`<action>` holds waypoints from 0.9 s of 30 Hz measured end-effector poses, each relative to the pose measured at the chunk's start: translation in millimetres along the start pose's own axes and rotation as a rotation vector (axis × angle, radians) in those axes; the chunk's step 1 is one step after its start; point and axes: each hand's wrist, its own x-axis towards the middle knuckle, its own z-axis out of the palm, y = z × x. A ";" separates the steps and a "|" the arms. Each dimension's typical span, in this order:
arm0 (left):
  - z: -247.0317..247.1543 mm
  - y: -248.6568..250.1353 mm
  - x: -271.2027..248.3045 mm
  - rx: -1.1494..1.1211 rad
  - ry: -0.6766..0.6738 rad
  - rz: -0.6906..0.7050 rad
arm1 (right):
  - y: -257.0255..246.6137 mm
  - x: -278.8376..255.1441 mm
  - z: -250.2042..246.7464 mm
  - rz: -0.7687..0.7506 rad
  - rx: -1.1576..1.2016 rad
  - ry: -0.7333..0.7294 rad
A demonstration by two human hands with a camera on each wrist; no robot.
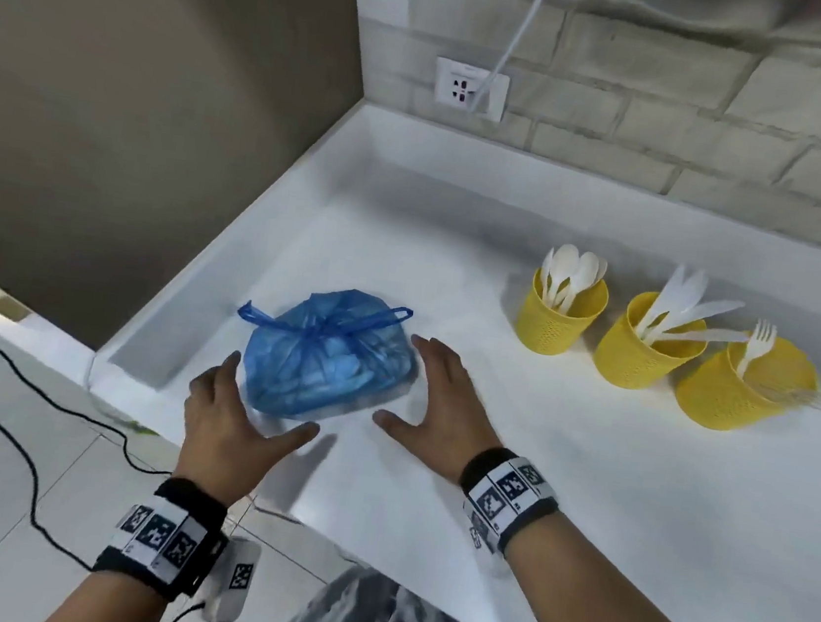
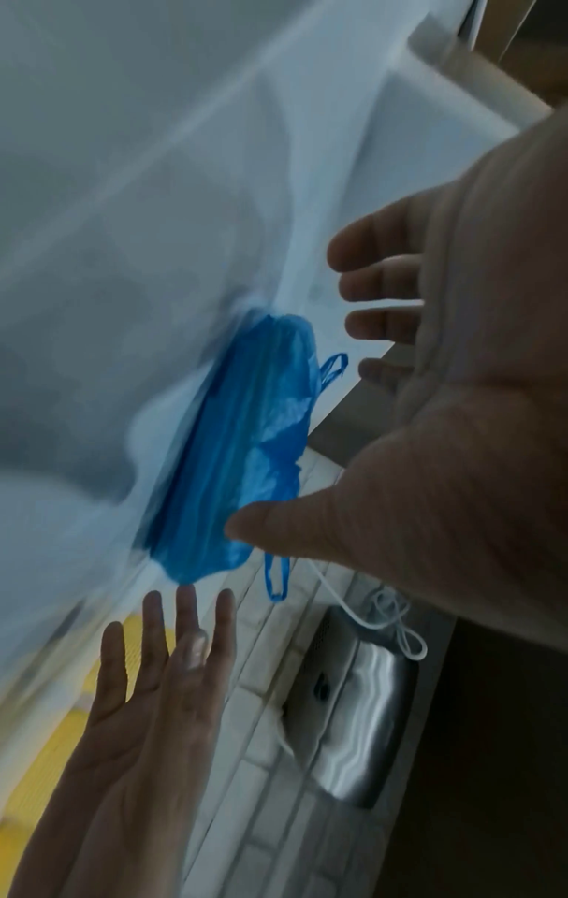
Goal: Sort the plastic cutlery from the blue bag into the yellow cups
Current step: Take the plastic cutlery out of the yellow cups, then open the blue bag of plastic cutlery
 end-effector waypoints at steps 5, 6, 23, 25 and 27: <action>16.6 -21.8 62.9 0.015 -0.159 0.104 | -25.6 44.5 16.1 0.017 -0.003 -0.013; 15.5 -18.5 72.8 -0.040 -0.208 0.102 | -29.9 50.3 18.3 0.025 -0.005 -0.014; 51.7 38.3 50.9 -0.030 -0.376 0.274 | 5.8 -1.5 -7.6 0.068 0.067 0.089; 61.1 56.9 36.5 -0.035 -0.418 0.304 | 20.3 -24.4 -20.7 0.121 0.076 0.107; 71.6 76.8 21.6 -0.036 -0.452 0.344 | 36.5 -48.5 -33.1 0.167 0.072 0.120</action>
